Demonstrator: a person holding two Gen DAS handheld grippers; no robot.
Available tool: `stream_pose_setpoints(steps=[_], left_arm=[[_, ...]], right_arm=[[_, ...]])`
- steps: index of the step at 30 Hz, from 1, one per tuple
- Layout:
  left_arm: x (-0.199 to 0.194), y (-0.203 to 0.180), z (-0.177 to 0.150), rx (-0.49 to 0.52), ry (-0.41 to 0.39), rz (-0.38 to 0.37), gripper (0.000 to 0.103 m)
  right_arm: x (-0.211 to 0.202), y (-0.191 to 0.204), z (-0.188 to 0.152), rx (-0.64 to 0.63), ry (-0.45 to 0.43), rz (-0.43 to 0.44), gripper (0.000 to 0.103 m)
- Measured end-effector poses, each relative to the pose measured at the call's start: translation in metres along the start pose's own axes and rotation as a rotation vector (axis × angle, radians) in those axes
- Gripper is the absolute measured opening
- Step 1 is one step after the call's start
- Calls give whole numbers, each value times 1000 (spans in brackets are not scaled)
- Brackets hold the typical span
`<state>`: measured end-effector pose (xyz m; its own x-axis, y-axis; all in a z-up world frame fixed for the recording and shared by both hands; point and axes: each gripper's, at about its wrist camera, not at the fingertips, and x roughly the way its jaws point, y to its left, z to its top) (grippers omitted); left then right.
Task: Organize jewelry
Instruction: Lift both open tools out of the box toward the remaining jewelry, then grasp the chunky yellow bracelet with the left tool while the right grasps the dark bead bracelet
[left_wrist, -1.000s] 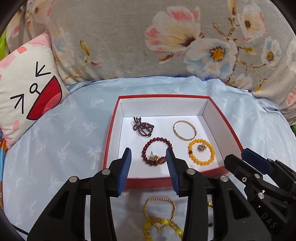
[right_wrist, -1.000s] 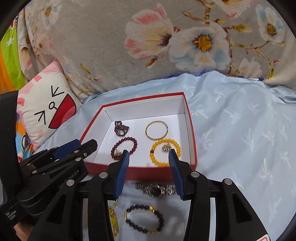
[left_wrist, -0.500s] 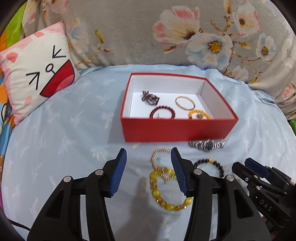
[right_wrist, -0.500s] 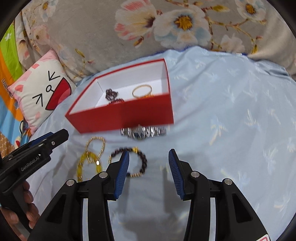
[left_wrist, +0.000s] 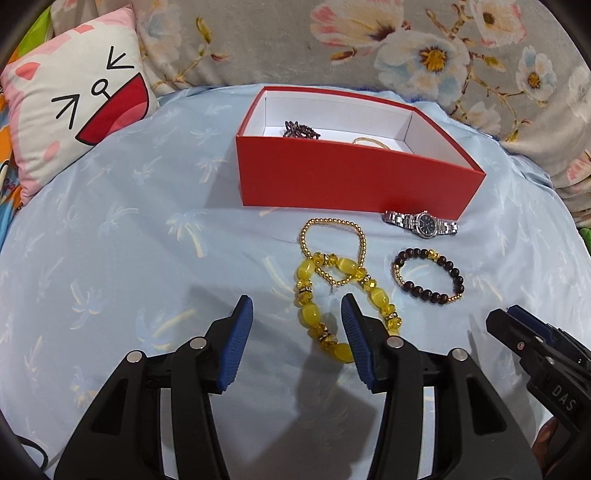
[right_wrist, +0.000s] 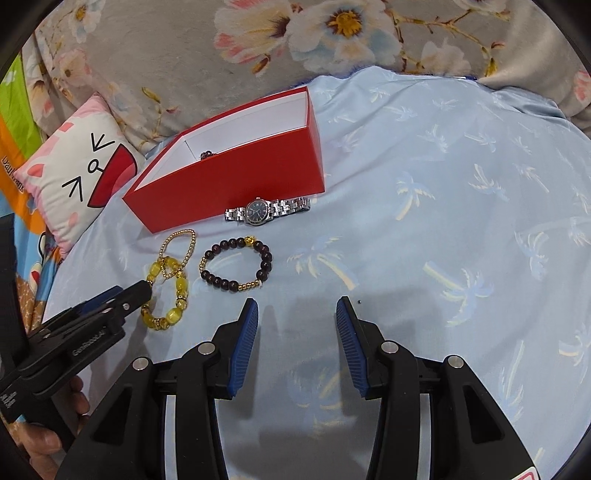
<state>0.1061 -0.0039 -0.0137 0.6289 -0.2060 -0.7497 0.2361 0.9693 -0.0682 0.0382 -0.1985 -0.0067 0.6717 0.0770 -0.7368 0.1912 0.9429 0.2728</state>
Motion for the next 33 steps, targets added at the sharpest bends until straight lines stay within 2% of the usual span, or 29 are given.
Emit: stream_pose_setpoints(steps=[4, 5, 7, 8, 9, 14, 21, 24, 29, 33], left_arm=[[5, -2, -2, 10, -1, 24, 46], [4, -2, -1, 11, -2, 20, 41], [3, 0, -1, 4, -4, 16, 26], [3, 1, -1, 0, -4, 9, 15], [3, 3, -1, -9, -4, 4, 9], [2, 6, -2, -22, -6, -10, 9], [3, 3, -2, -13, -2, -9, 10], [4, 4, -2, -19, -2, -18, 10], [4, 4, -2, -15, -1, -15, 10], [4, 3, -2, -14, -1, -14, 10]], right_arm=[[-1, 1, -3, -10, 3, -4, 44], [-3, 0, -5, -14, 2, -4, 44], [-6, -1, -8, -14, 0, -4, 44], [-7, -2, -9, -10, -1, -3, 44], [-8, -5, -10, -2, -1, 1, 44], [-3, -9, -5, 23, 7, 12, 44], [22, 11, 16, -37, 7, -4, 43], [32, 18, 24, -56, 9, -17, 39], [42, 28, 28, -98, 22, -45, 27], [45, 34, 28, -125, 26, -76, 26]])
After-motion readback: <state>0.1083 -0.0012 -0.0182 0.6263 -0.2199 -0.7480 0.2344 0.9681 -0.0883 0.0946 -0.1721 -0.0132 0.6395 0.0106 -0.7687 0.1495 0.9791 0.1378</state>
